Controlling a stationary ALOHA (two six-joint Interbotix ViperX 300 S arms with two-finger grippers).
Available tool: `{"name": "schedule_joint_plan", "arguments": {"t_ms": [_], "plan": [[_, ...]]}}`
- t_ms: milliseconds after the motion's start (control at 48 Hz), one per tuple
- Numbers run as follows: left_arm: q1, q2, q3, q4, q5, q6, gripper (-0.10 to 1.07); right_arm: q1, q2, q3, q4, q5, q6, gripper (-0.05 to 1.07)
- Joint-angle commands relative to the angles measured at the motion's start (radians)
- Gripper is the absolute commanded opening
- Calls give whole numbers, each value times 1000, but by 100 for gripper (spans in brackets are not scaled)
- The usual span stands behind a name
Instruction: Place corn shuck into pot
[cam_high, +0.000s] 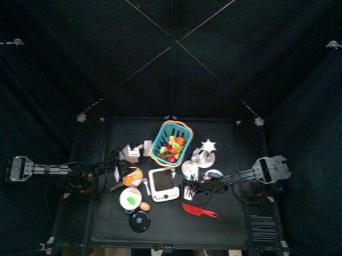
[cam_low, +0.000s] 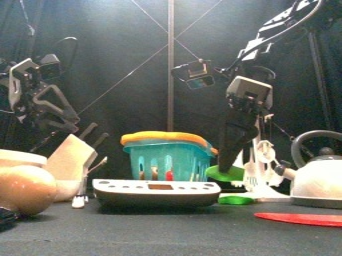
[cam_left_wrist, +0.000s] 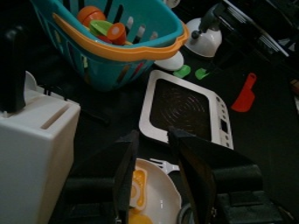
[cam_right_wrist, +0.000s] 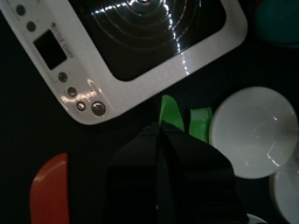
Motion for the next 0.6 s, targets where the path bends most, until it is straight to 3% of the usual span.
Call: {"name": "schedule_joint_plan", "arguments": {"t_ms": [0,229,375,583], "plan": [[2,2,-14,3,-3,2,75,0,-37,-43,-8,-37,-3,38],[5,0,-17,2,-3,2,75,3,-3,-138,-51,-264,-3,38],[5,2,-18,2,-3,2,75,2,78,-229,-75,-402,-6,38],[6,2,-18,3,-3,3,75,2,225,-413,-164,-442,-5,39]]}}
